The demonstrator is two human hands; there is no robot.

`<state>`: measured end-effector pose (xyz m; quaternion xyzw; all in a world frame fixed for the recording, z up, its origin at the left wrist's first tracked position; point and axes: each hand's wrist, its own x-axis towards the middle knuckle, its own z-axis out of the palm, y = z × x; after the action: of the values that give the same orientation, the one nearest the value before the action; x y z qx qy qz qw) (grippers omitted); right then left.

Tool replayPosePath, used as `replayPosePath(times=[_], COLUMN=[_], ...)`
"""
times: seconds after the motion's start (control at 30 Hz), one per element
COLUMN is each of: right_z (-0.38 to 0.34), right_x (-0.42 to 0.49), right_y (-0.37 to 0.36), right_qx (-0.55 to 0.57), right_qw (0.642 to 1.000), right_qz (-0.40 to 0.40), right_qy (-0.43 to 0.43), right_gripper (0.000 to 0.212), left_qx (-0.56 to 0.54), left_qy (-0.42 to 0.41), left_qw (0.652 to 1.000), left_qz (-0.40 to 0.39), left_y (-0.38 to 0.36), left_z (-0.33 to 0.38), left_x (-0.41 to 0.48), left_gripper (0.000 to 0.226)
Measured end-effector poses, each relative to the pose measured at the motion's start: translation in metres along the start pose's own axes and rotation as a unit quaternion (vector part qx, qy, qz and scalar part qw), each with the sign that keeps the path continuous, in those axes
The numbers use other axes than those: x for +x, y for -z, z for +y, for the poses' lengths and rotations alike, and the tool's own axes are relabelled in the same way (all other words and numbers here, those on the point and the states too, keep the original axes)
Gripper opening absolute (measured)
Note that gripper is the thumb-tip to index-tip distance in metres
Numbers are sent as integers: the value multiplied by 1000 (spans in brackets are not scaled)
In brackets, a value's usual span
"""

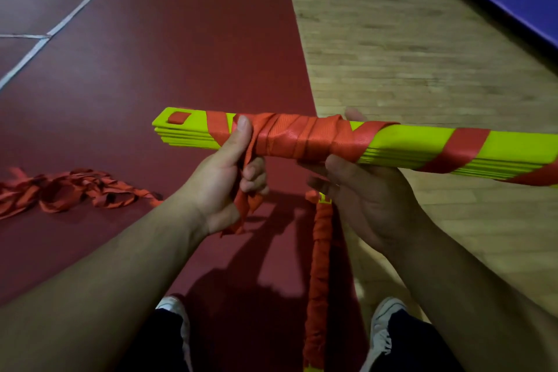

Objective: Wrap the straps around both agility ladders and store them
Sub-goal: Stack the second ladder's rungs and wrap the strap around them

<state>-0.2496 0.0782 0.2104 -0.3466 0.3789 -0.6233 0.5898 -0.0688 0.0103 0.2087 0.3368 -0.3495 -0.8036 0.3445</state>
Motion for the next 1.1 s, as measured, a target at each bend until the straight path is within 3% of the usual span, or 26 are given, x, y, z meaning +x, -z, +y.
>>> replayPosePath(times=[0.13, 0.27, 0.43, 0.57, 0.8, 0.9, 1.1], right_z=[-1, 0, 0, -1, 5, 8, 6], right_x=[1, 5, 4, 2, 6, 6, 6], right_y=[0, 1, 4, 3, 10, 8, 7], right_qx=[58, 53, 39, 30, -19, -41, -18], right_qw=[998, 998, 997, 996, 991, 990, 991], right_qz=[-9, 29, 70, 74, 121, 117, 118], right_qy=[3, 5, 16, 28, 50, 66, 52], right_gripper=[87, 85, 91, 66, 73, 95, 99], left_qx=[35, 50, 170, 186, 292, 352, 455], left_qy=[16, -3, 5, 25, -26, -96, -137], left_qw=[999, 999, 984, 979, 939, 907, 842], left_qz=[-17, 13, 49, 74, 178, 211, 257], left_y=[0, -1, 0, -3, 8, 17, 21], left_z=[-2, -4, -9, -7, -11, -16, -15], left_x=[-1, 1, 4, 4, 11, 17, 15], left_gripper=[62, 59, 81, 95, 51, 37, 40])
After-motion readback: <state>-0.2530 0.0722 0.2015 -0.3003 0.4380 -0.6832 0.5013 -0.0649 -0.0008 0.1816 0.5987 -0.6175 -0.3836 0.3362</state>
